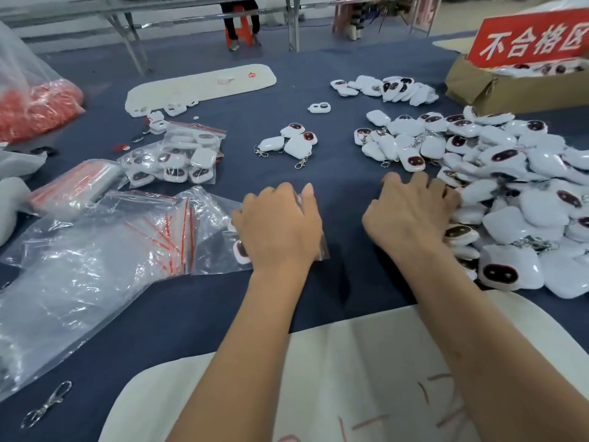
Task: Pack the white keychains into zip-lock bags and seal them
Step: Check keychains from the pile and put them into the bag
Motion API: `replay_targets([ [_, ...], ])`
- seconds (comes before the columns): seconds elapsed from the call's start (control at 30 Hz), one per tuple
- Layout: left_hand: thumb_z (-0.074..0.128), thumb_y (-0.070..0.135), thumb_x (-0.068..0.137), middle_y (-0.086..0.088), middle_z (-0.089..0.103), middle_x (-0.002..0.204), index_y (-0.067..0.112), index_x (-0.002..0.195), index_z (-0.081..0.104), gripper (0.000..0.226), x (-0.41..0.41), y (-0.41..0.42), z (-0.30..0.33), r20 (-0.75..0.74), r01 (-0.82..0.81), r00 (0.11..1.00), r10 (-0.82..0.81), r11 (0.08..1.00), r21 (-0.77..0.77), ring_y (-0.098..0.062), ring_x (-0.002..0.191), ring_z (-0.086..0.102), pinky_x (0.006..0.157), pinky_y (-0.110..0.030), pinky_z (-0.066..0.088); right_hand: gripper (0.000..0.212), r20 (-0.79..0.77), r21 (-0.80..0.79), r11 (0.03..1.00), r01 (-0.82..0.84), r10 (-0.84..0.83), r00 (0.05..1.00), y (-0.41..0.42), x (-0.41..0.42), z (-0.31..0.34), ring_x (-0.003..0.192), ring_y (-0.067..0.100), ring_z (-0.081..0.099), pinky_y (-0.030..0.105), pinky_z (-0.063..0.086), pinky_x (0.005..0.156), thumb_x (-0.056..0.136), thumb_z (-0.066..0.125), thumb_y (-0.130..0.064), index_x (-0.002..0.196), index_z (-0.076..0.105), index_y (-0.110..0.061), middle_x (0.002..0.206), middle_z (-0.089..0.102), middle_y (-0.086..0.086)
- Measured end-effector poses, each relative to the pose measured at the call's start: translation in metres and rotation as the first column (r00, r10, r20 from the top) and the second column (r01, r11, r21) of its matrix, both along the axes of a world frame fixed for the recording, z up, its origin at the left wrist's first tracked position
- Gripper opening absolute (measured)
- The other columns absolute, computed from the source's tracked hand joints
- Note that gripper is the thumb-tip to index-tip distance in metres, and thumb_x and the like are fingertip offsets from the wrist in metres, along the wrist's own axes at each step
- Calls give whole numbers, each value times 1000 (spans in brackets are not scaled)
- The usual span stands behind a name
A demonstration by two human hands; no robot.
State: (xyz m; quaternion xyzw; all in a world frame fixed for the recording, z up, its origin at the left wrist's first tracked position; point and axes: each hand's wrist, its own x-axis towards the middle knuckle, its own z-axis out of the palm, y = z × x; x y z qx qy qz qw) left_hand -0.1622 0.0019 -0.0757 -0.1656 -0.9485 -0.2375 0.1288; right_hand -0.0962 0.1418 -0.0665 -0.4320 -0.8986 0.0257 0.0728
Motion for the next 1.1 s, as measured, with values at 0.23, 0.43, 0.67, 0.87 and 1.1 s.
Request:
replay_targets([
  [0.23, 47, 42, 104, 2, 69, 88, 18, 90, 68, 35, -4, -2, -4, -56, 78, 996, -70, 984, 161, -27, 92, 51, 83, -44, 44, 26, -546, 191, 976, 107, 15, 838, 5, 6, 1, 129, 41, 42, 53, 34, 102, 87, 68, -24, 112, 72, -18, 127, 56, 13],
  [0.43, 52, 35, 102, 2, 68, 87, 17, 89, 68, 27, -4, 1, -3, -93, 116, 991, -98, 969, 216, -28, 95, 51, 83, -44, 43, 73, -168, -24, 972, 234, -235, 957, 39, 6, 3, 156, 52, -1, 69, 12, 121, 84, 70, -39, 149, 41, -23, 169, 13, 25],
  [0.67, 53, 31, 101, 3, 67, 85, 17, 86, 67, 25, -6, 2, -6, -90, 132, 989, -113, 961, 244, -27, 93, 51, 82, -45, 43, 41, -40, 70, 993, 94, -92, 995, 31, -2, -2, 133, 47, 38, 59, 37, 104, 90, 64, -44, 124, 64, -21, 151, 33, 18],
  [0.87, 55, 30, 101, 2, 69, 85, 16, 86, 69, 25, -7, 2, -6, -91, 154, 987, -134, 949, 276, -27, 91, 51, 83, -45, 43, 30, -167, 41, 985, -170, 175, 970, 9, -12, -10, 115, 41, 49, 48, 42, 98, 95, 61, -28, 124, 64, -22, 137, 43, 12],
  [1.1, 58, 33, 100, 3, 67, 89, 19, 91, 68, 20, -9, 2, -10, -71, 176, 984, -163, 955, 238, -25, 96, 49, 84, -39, 42, 29, -256, -29, 979, -202, 188, 948, 5, -15, -12, 148, 37, 29, 57, 26, 118, 108, 50, -40, 126, 67, -25, 153, 43, 7],
])
